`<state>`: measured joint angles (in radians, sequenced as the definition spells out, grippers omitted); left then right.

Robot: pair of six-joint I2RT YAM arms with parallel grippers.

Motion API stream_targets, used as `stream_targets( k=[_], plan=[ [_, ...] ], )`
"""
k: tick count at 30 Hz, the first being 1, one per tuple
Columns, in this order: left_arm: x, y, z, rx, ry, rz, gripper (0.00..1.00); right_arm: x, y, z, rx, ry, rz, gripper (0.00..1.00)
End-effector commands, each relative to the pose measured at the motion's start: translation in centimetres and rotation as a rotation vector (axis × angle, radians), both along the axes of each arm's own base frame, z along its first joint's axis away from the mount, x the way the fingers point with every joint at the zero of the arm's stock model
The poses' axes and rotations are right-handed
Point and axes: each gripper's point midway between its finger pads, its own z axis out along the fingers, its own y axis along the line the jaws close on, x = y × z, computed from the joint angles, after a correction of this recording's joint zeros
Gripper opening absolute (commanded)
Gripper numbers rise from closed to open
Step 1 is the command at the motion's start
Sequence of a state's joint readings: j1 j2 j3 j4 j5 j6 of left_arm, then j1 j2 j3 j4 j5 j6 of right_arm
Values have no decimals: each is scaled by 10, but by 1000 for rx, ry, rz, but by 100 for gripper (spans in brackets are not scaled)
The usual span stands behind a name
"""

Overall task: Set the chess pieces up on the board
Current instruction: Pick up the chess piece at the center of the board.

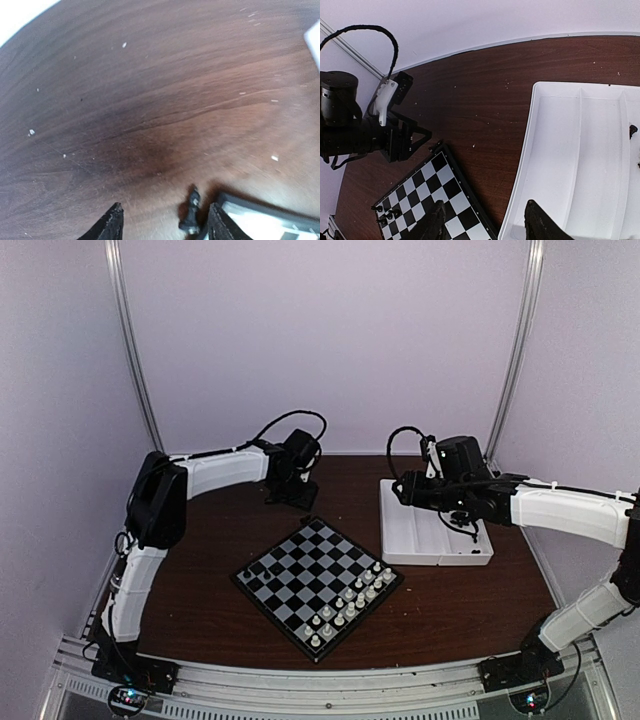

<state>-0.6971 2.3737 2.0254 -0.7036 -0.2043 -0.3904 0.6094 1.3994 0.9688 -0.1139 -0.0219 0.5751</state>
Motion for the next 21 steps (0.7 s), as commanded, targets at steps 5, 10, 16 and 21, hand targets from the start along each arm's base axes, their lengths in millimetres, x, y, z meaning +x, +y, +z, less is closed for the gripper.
stream_targets(
  k=[5,10,16,21],
  plan=[
    [-15,-19,30,-133,40,-209,45,4,0,1,14,-8,-5,54],
    [-13,-4,23,-120,77,-204,41,4,0,2,11,-6,-5,54],
    [-17,0,7,-85,114,-208,40,6,4,2,21,-2,0,54],
    [-21,1,-8,-71,155,-211,39,6,4,0,18,5,4,53]
  ],
)
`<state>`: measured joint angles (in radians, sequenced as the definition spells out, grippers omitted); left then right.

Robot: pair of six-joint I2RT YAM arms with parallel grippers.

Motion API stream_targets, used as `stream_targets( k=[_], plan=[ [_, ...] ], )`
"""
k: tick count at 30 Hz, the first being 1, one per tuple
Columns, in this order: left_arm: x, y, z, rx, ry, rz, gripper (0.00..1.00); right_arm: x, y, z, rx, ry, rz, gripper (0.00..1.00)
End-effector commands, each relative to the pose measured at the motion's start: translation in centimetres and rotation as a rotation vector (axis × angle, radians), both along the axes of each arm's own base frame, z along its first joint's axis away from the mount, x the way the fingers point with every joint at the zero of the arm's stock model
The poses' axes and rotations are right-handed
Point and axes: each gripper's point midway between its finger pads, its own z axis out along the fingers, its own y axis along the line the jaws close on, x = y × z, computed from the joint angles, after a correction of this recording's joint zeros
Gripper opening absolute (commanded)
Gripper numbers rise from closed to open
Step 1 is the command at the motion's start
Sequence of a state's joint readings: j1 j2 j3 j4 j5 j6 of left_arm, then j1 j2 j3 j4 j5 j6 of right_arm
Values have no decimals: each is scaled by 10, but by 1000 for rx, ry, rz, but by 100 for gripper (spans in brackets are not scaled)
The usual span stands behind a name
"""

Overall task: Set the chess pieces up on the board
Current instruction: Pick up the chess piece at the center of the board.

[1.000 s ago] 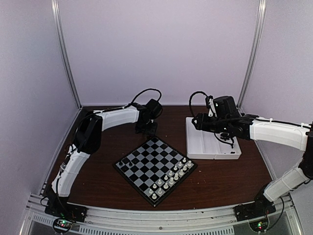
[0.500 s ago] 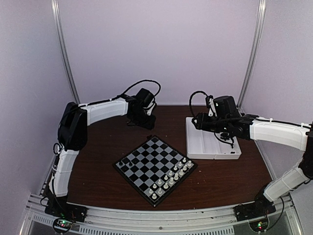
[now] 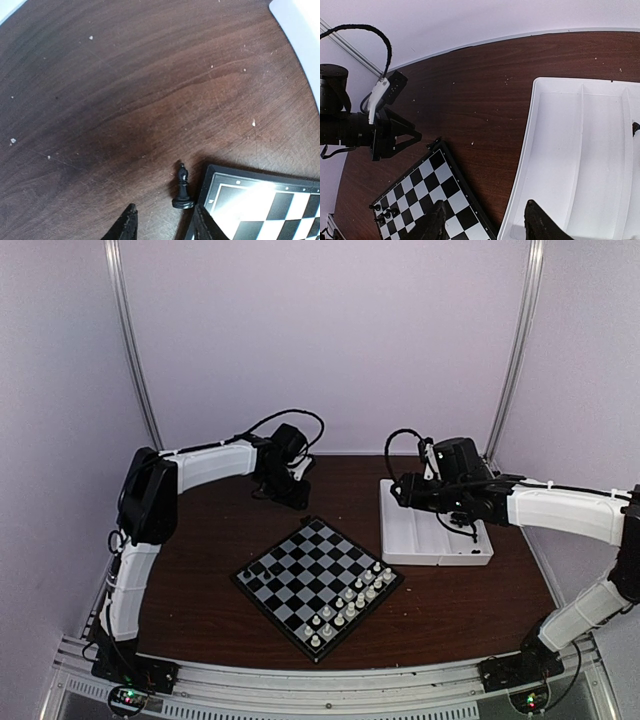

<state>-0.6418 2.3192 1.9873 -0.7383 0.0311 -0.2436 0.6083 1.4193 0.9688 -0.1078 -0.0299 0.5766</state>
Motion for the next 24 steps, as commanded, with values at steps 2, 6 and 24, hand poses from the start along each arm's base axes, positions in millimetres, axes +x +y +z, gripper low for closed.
stream_targets(
  k=[2,6,24],
  plan=[
    [-7,-1,-20,17,57,-27,39,4,1,7,18,-9,-1,53],
    [-8,-4,-22,5,72,-30,39,3,1,6,12,-8,-2,53],
    [0,-10,-40,35,66,-79,41,2,-3,5,5,-7,-9,53]
  ],
)
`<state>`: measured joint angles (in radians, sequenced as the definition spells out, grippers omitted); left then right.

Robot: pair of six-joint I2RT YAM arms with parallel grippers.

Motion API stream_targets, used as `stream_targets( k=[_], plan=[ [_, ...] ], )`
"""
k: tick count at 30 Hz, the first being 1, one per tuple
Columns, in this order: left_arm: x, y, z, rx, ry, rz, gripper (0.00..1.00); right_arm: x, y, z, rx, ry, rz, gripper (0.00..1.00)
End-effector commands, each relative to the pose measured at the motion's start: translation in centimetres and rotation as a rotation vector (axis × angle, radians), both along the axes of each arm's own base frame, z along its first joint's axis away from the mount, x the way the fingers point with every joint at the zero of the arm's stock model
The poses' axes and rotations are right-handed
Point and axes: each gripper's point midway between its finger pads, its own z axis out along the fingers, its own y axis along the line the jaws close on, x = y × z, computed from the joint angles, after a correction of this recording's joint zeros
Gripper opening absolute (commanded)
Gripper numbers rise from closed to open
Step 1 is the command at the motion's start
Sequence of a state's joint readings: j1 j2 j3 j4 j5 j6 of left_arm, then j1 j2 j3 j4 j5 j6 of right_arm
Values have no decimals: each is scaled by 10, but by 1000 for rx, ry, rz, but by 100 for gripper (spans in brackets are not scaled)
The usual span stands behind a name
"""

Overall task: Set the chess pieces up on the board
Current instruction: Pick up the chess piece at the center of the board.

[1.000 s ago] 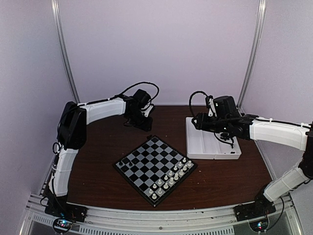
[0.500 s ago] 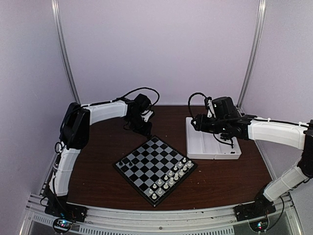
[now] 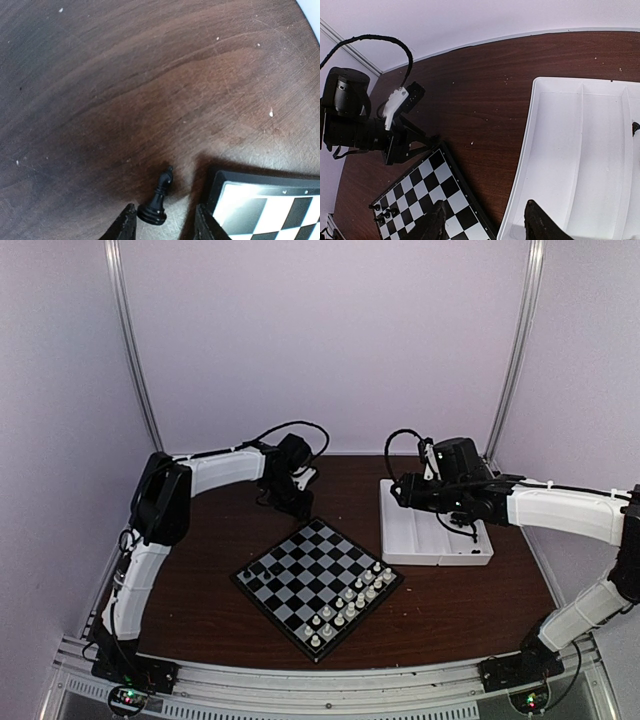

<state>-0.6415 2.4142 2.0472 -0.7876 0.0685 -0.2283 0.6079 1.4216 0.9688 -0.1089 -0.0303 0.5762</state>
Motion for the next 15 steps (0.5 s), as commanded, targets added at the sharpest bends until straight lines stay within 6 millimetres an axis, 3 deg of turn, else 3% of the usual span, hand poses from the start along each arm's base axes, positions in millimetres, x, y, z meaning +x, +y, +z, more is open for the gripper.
stream_targets(
  k=[1,11,15],
  plan=[
    [6,-5,-6,14,-17,-52,41,1,-2,6,7,-10,-8,54],
    [10,-3,-16,51,-10,-56,38,0,-5,6,3,-11,-15,53],
    [9,3,-18,76,-3,-40,30,0,-5,5,4,-10,-16,53]
  ],
)
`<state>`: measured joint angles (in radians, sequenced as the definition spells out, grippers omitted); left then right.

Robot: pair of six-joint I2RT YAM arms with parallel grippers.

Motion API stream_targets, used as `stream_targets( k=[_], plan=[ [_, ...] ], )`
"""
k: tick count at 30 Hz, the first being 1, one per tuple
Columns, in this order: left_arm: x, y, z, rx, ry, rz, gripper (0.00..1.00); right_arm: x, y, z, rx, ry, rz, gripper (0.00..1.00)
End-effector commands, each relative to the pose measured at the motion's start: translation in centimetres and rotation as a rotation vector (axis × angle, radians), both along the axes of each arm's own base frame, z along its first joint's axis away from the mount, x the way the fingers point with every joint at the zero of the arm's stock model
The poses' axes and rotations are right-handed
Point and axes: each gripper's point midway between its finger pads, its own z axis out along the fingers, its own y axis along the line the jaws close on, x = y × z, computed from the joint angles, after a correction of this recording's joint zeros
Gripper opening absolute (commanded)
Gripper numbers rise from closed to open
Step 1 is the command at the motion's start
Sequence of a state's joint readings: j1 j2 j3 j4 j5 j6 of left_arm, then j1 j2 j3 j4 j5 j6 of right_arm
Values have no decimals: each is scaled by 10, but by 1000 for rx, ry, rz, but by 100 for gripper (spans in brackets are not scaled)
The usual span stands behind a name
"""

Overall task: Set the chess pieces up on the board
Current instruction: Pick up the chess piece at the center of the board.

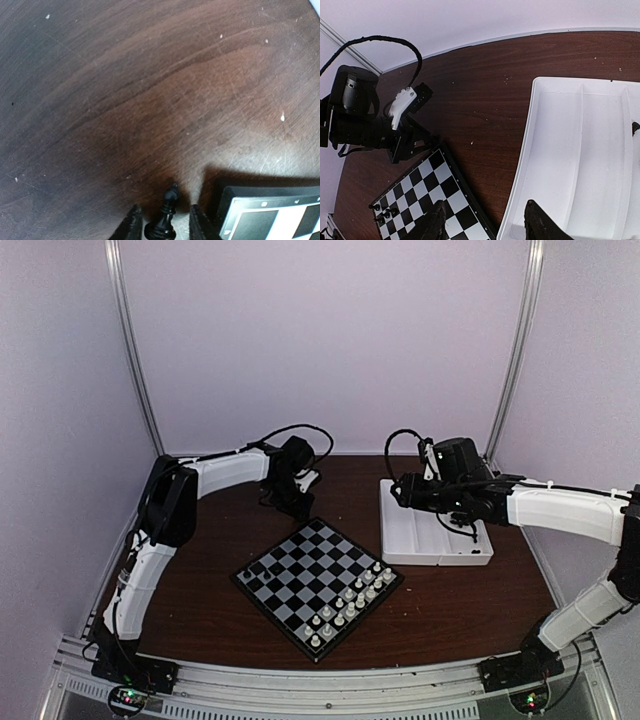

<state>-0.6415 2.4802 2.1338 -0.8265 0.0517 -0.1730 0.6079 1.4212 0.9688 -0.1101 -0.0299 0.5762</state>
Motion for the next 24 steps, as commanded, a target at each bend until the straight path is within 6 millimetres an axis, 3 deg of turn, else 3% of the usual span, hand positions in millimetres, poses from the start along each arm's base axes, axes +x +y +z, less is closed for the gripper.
stream_targets(
  k=[1,4,8,16,20,24],
  plan=[
    [0,6,-7,43,10,5,27,0,-5,5,5,-11,-15,54],
    [-1,7,-2,43,9,5,15,0,-4,5,5,-11,-15,54],
    [2,1,17,7,-13,-4,13,1,-3,5,9,-11,-10,53],
    [8,-6,75,-87,-137,-25,12,1,0,9,12,-14,8,53],
    [-4,-16,98,-198,-155,-65,12,0,16,12,14,2,94,54],
    [-30,-32,119,-356,-131,-159,13,-6,44,13,57,65,228,54]
  ],
)
